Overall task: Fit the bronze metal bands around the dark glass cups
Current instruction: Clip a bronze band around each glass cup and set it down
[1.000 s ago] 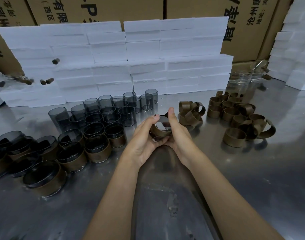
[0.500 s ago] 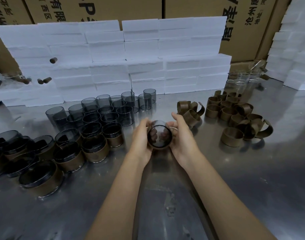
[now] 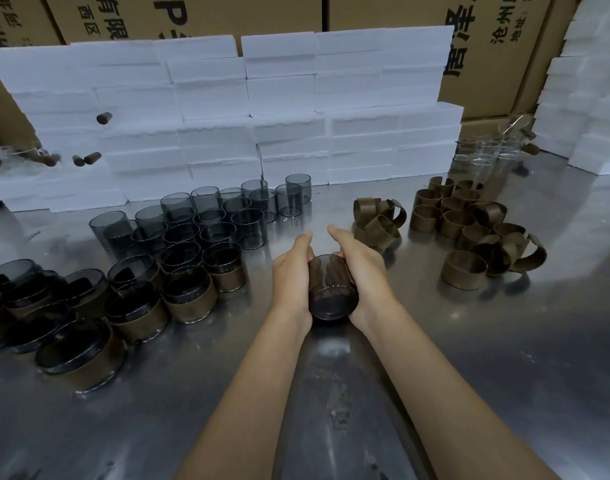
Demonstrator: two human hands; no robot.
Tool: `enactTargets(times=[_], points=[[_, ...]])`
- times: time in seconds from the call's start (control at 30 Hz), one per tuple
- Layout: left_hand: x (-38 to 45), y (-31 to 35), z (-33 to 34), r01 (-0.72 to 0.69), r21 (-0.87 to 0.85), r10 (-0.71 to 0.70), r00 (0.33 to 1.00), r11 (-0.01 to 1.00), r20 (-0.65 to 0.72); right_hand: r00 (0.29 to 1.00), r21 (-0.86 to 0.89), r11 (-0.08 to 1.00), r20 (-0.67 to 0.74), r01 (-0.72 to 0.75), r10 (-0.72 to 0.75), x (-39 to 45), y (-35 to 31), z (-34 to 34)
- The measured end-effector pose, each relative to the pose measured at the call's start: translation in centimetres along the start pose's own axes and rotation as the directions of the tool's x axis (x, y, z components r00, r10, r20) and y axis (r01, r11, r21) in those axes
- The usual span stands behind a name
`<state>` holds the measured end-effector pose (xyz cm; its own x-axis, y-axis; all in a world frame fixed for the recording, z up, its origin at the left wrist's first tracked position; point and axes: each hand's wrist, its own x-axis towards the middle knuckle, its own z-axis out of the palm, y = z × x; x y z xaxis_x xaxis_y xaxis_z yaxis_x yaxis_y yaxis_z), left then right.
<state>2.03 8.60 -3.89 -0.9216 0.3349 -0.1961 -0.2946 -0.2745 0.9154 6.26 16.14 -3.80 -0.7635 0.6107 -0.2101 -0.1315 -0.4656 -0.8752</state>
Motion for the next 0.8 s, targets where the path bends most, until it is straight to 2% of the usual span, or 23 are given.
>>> enactTargets(times=[0.23, 0.4, 0.53, 0.63, 0.7, 0.8], points=[[0.0, -0.1, -0.3, -0.017, -0.035, 0.019, 0.999, 0.999, 0.04, 0.999, -0.029, 1.0, 0.037, 0.008, -0.007, -0.6, -0.2, 0.2], [0.5, 0.0, -0.4, -0.046, 0.085, 0.043, 0.998, 0.995, 0.041, 0.996, -0.05, 0.996, -0.042, 0.077, -0.079, -0.7, -0.7, 0.1], [-0.2, 0.8, -0.2, -0.029, 0.25, -0.05, 0.952, 0.968, 0.302, 0.957, -0.048, 0.974, -0.181, 0.223, -0.228, -0.3, -2.2, -0.5], [-1.1, 0.4, 0.3, -0.05, 0.319, -0.098, 0.896, 0.947, 0.433, 0.898, -0.093, 0.939, -0.277, 0.331, -0.343, -0.2, -3.1, -1.6], [-1.4, 0.2, 0.6, -0.037, 0.258, -0.088, 0.884, 0.965, 0.458, 0.884, -0.114, 0.929, -0.287, 0.351, -0.369, -0.2, -3.3, -2.1], [-1.4, 0.6, 0.9, 0.039, 0.027, -0.046, 0.912, 0.999, 0.408, 0.909, 0.008, 0.93, -0.214, 0.367, -0.357, -0.3, -3.4, -2.5]])
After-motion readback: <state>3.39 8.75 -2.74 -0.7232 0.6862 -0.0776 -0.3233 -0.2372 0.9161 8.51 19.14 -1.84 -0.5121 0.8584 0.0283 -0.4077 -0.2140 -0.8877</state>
